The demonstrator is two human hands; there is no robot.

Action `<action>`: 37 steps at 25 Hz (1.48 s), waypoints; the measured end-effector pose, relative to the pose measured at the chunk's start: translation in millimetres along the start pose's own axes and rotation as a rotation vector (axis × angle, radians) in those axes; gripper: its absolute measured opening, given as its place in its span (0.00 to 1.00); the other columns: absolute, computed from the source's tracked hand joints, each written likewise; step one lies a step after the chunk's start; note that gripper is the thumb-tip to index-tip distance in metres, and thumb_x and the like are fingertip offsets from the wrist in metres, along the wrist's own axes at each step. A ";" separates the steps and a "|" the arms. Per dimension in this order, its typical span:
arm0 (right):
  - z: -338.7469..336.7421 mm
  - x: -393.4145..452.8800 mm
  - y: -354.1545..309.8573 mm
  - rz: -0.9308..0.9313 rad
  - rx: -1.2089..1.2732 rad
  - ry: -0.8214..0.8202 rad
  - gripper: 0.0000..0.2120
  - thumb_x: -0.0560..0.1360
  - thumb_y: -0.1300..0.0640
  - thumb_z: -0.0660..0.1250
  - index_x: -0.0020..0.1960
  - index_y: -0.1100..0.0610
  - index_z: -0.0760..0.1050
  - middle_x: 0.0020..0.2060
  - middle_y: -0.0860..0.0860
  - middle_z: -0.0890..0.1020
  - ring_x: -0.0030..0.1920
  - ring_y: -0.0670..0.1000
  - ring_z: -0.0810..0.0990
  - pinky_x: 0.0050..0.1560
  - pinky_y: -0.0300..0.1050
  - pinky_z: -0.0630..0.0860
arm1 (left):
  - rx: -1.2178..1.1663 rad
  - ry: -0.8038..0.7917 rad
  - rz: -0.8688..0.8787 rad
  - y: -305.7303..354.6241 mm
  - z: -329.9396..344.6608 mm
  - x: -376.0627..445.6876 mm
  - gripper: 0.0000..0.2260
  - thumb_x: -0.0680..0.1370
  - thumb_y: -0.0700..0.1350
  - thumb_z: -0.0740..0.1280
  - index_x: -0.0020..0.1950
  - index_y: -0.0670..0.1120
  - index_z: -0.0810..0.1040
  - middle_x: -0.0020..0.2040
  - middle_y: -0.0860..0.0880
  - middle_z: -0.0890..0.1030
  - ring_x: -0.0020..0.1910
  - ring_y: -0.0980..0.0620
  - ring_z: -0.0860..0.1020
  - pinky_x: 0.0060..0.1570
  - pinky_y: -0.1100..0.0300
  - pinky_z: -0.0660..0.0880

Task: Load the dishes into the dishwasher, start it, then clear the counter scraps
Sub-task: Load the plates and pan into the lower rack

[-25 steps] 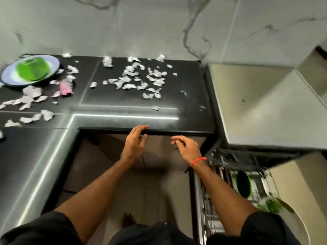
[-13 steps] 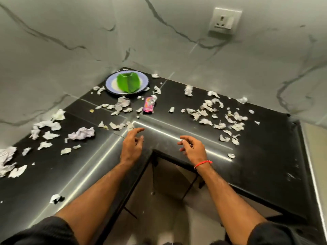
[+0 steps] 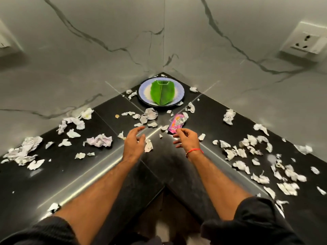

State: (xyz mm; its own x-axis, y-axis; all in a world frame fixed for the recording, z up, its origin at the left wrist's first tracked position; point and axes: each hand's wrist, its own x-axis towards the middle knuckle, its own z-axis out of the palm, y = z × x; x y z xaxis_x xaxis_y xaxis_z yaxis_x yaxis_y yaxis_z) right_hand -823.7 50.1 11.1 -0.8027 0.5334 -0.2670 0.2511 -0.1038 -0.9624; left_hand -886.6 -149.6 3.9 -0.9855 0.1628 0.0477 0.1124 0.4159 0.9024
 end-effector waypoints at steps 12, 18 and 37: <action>117.3 184.6 -32.2 0.341 0.101 0.037 0.15 0.83 0.54 0.60 0.42 0.63 0.69 0.36 0.59 0.77 0.16 0.48 0.74 0.15 0.35 0.67 | -0.051 -0.043 -0.147 -21.7 21.4 109.7 0.15 0.81 0.40 0.65 0.67 0.50 0.78 0.58 0.48 0.82 0.41 0.49 0.80 0.48 0.50 0.80; 131.8 217.2 -27.3 0.431 0.155 0.113 0.15 0.82 0.54 0.61 0.47 0.66 0.72 0.38 0.59 0.78 0.15 0.48 0.74 0.14 0.33 0.63 | -0.140 -0.079 -0.162 -46.5 21.6 118.9 0.14 0.82 0.41 0.64 0.65 0.55 0.77 0.57 0.61 0.80 0.44 0.57 0.84 0.43 0.53 0.82; -40.8 -71.2 6.7 0.179 0.119 0.084 0.16 0.79 0.61 0.58 0.32 0.57 0.66 0.21 0.51 0.70 0.17 0.50 0.71 0.18 0.31 0.57 | -0.649 -0.256 -0.418 30.5 59.5 25.6 0.18 0.83 0.62 0.57 0.63 0.52 0.75 0.50 0.49 0.83 0.34 0.48 0.83 0.22 0.60 0.74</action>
State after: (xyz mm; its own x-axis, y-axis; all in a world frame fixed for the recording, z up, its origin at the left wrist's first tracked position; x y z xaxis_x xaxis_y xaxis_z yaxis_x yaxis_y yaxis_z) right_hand -742.8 45.7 25.7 -0.7018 0.5655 -0.4332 0.3155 -0.2985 -0.9008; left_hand -900.8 -79.5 7.2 -0.8612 0.3414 -0.3764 -0.4318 -0.1009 0.8963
